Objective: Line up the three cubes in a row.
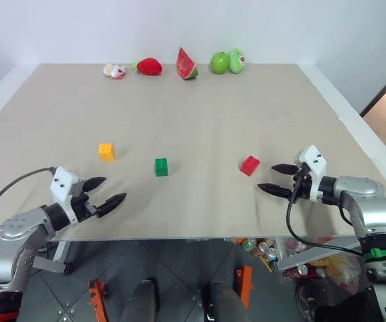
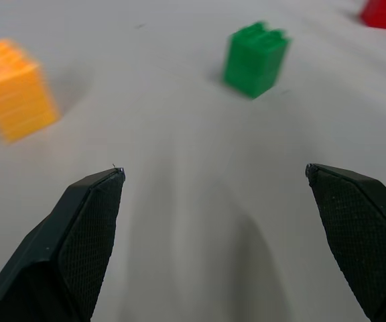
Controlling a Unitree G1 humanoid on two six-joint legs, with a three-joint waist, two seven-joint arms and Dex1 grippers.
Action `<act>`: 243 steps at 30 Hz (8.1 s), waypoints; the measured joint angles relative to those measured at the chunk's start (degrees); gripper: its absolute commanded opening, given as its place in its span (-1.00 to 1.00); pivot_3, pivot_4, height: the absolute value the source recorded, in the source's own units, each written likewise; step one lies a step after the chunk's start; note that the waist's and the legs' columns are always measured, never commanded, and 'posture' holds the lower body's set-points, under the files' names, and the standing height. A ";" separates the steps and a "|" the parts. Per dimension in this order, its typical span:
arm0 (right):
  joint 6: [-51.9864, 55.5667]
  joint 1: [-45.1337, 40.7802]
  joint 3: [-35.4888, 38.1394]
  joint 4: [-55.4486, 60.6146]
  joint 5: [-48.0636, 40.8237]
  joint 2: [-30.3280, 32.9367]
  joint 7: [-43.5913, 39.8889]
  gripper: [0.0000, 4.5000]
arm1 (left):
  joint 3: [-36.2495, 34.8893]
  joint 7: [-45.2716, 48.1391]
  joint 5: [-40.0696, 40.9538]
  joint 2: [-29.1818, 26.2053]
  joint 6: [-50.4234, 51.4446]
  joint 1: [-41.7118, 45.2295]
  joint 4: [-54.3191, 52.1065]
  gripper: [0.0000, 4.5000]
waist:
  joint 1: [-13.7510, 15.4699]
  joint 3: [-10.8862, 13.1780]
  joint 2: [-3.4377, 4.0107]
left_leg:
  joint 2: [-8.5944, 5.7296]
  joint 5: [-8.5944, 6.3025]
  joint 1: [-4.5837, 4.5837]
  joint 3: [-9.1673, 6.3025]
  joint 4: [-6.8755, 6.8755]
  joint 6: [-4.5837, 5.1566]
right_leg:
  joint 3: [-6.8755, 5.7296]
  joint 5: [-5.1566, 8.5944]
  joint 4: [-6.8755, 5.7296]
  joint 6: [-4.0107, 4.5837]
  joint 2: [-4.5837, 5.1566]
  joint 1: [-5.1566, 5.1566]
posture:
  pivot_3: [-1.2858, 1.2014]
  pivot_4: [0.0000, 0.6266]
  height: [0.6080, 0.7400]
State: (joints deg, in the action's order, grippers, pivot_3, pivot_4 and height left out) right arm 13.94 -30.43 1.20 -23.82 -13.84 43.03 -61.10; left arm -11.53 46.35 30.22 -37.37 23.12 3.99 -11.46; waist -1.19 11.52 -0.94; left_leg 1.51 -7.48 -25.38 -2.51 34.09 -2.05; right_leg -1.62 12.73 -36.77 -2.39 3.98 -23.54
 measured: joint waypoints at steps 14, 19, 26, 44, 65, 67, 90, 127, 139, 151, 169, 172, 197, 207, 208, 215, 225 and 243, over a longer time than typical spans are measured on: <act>-6.57 -9.68 -3.48 -14.22 4.78 -6.46 -0.31 0.91 | 4.66 0.13 -0.30 0.93 2.55 5.29 -3.53 0.99 | -0.05 0.00 0.00 | 0.25 0.01 0.09 -0.01 0.05 0.00 | 0.32 -0.10 -0.08 0.09 -0.52 0.01 | 0.03 -0.52 1.00; -8.94 -12.42 -3.49 -17.18 5.77 -7.45 -0.97 0.79 | 4.89 -0.80 -0.31 2.22 2.55 5.28 -3.53 1.00 | -0.05 0.00 0.00 | 0.25 0.01 0.10 -0.01 0.13 0.00 | 0.34 -0.13 -0.10 0.07 -0.53 0.05 | 0.03 -0.52 1.00; -10.87 -13.18 -3.49 -20.46 6.37 -8.17 -1.60 -0.22 | 4.88 -1.07 -0.35 2.47 2.54 4.64 -3.62 1.00 | -0.06 0.00 0.00 | 0.25 0.01 0.11 0.00 0.16 0.00 | 0.37 -0.13 -0.15 0.08 -0.53 0.05 | 0.03 -0.52 1.00; -14.10 -21.59 -10.96 -25.91 8.91 -8.93 -24.20 -0.45 | -0.49 0.25 5.64 -0.04 8.67 4.02 -4.54 1.00 | -0.16 0.00 0.00 | 0.30 0.01 0.24 0.09 0.24 0.00 | 0.52 -0.18 -0.25 0.10 -0.61 0.06 | 0.03 -0.52 1.00; -25.87 -26.28 -12.72 -36.71 14.52 -13.34 -25.89 0.53 | -2.69 -1.13 7.49 -2.34 12.85 2.50 -7.94 1.00 | -0.18 0.00 0.00 | 0.31 0.02 0.39 0.19 0.25 -0.04 | 0.65 -0.27 -0.27 0.10 -0.65 0.10 | 0.03 -0.52 1.00; -26.68 -26.34 -12.73 -36.81 15.16 -13.22 -25.33 0.73 | -0.98 -0.98 6.01 -1.60 11.78 5.20 -4.95 1.00 | -0.18 0.00 0.00 | 0.29 0.04 0.45 0.24 0.29 -0.05 | 0.77 -0.42 -0.28 0.05 -0.67 0.11 | 0.03 -0.52 1.00; -4.02 -17.90 -4.44 5.86 -3.45 1.53 -24.14 0.73 | 16.66 10.72 -15.58 9.40 -11.73 34.51 42.69 1.00 | 0.14 0.00 0.00 | 0.26 0.02 0.10 0.85 0.36 -0.06 | 1.42 -0.56 -0.31 -0.49 -0.70 -0.29 | 0.03 -0.52 1.00; 5.02 -7.54 -0.19 14.72 -9.11 4.87 -12.96 0.74 | 21.61 24.19 -23.09 18.86 -19.26 45.83 51.99 -0.40 | 0.13 0.01 -0.04 | 0.22 0.05 -0.06 0.97 0.55 -0.03 | 1.58 -0.65 -0.24 -0.57 -0.65 -0.32 | 0.03 -0.52 1.00; 3.82 -2.15 3.70 11.40 -7.89 7.54 -11.07 0.74 | 26.47 25.12 -28.84 24.35 -30.94 49.85 62.93 -0.40 | 0.01 0.01 -0.04 | 0.21 0.04 -0.04 0.98 0.66 0.02 | 1.66 -0.66 -0.28 -0.56 -0.70 -0.33 | 0.03 -0.52 1.00; 6.28 0.49 5.86 15.17 -8.63 8.38 -9.25 0.74 | 23.97 23.15 -29.88 25.29 -35.72 54.53 73.77 -0.40 | -0.13 0.02 -0.05 | 0.20 0.07 -0.04 0.98 1.02 0.06 | 1.65 -1.03 -0.26 -0.57 -0.65 -0.26 | 0.03 -0.52 1.00; 5.56 -3.87 5.12 12.18 -8.16 8.15 -9.99 0.74 | 21.72 29.25 -29.04 24.82 -29.77 53.20 69.73 -0.40 | -0.07 0.02 -0.05 | 0.16 -0.02 -0.29 0.95 0.90 0.21 | 1.72 -0.85 -0.26 -0.81 -0.71 -0.45 | 0.03 -0.52 1.00; 5.53 -3.87 4.97 12.15 -8.07 8.07 -10.06 0.74 | 21.72 30.07 -28.61 24.72 -28.65 52.90 68.56 -0.40 | -0.07 0.02 -0.05 | 0.16 -0.02 -0.29 0.95 0.91 0.21 | 1.71 -0.82 -0.26 -0.77 -0.71 -0.45 | 0.03 -0.52 1.00; 5.58 -4.08 4.78 11.68 -7.74 8.09 -10.87 0.74 | 21.73 28.57 -27.95 21.83 -31.23 50.20 67.77 0.91 | -0.39 0.02 -0.05 | 0.24 0.03 -0.18 0.98 1.24 0.28 | 1.71 -1.31 -0.27 -0.49 -0.70 -0.41 | 0.03 -0.52 1.00; 5.72 -5.56 4.36 11.54 -7.87 8.12 -12.22 0.74 | 14.73 26.66 -25.59 6.17 -28.29 44.23 62.72 0.91 | -1.05 0.02 -0.04 | 0.33 0.02 -0.23 0.98 1.01 0.30 | 1.79 -1.14 -0.29 -0.38 -0.86 -0.63 | 0.03 -0.52 1.00; 5.74 -6.27 4.20 11.52 -7.90 7.98 -12.35 0.74 | 13.83 26.58 -24.97 5.23 -27.58 42.93 60.82 0.91 | -1.02 0.02 -0.04 | 0.32 0.02 -0.23 1.00 0.99 0.29 | 1.82 -1.11 -0.29 -0.38 -0.85 -0.64 | 0.03 -0.52 1.00; 5.42 -10.82 1.44 11.13 -7.17 1.90 -9.36 0.74 | 8.03 23.51 -15.30 2.88 -13.32 28.13 33.54 0.91 | -0.94 0.03 -0.06 | 0.36 0.02 -0.23 1.00 0.88 0.27 | 1.84 -1.06 -0.30 -0.33 -0.85 -0.67 | 0.03 -0.52 1.00; 1.11 -16.55 -3.54 5.31 0.52 -16.04 8.59 0.74 | -12.26 -4.37 -3.19 6.77 1.78 13.96 11.37 0.91 | -1.09 0.02 -0.06 | 0.59 0.13 -0.10 1.10 0.86 0.17 | 1.86 -1.19 -0.35 -0.24 -1.04 -0.62 | 0.03 -0.52 1.00; 5.60 -12.76 -4.04 13.91 -5.16 -12.29 -6.85 0.74 | -9.06 -18.38 -7.15 8.95 1.08 12.60 15.25 0.91 | -0.01 -0.02 -0.14 | 0.75 0.12 -0.11 1.41 0.80 0.14 | 1.92 -1.18 -0.29 -0.21 -1.04 -0.67 | 0.03 -0.52 1.00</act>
State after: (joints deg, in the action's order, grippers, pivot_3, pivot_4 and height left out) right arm 19.54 -43.20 -2.84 -9.90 -19.00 30.74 -67.96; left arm -20.59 27.97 23.07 -28.42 24.20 16.59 3.80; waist -1.20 11.49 -1.08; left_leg 2.26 -7.36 -25.49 -1.10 34.89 -1.91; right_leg 0.30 11.55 -37.05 -2.60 2.94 -24.21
